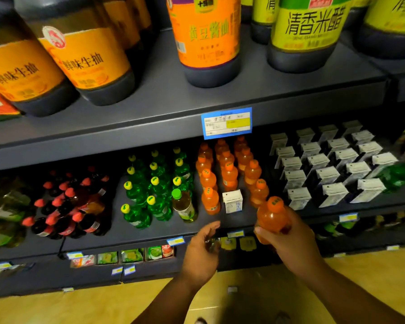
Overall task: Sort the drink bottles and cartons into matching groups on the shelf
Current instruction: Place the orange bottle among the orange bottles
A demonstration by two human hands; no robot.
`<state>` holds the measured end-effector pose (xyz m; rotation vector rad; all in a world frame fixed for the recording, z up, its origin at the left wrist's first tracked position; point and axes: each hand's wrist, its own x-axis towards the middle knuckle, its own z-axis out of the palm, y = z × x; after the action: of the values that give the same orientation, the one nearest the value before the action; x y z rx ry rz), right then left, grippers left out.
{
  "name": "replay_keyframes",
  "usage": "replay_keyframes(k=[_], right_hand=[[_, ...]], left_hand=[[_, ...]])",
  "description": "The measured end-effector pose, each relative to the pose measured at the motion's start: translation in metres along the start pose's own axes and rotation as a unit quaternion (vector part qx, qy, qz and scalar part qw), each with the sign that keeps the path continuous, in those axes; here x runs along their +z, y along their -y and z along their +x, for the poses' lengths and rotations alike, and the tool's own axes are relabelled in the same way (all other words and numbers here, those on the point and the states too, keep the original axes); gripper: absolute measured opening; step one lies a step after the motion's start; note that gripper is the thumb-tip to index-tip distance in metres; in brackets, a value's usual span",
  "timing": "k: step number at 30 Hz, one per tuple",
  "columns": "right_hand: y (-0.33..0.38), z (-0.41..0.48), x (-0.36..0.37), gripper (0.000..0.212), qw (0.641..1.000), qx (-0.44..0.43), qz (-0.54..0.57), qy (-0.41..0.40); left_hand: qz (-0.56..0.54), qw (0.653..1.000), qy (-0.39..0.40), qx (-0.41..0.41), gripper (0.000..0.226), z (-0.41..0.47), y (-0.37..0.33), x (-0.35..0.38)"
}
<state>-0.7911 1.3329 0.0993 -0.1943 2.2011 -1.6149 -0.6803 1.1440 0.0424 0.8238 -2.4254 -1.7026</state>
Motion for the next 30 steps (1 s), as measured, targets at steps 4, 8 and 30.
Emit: replay_keyframes(k=[4,8,30], right_hand=[[-0.013,0.014,-0.005,0.046,1.000,0.006,0.007,-0.004],[-0.029,0.028,-0.004,0.050,1.000,0.012,0.002,-0.013],[-0.140,0.060,0.013,0.086,0.994,0.104,-0.023,-0.019]], left_hand=[[0.042,0.999,-0.011,0.008,0.053,0.031,0.001,0.015],[0.059,0.998,-0.027,0.027,0.049,0.067,0.005,0.032],[0.183,0.979,-0.067,0.065,0.038,0.158,0.025,0.072]])
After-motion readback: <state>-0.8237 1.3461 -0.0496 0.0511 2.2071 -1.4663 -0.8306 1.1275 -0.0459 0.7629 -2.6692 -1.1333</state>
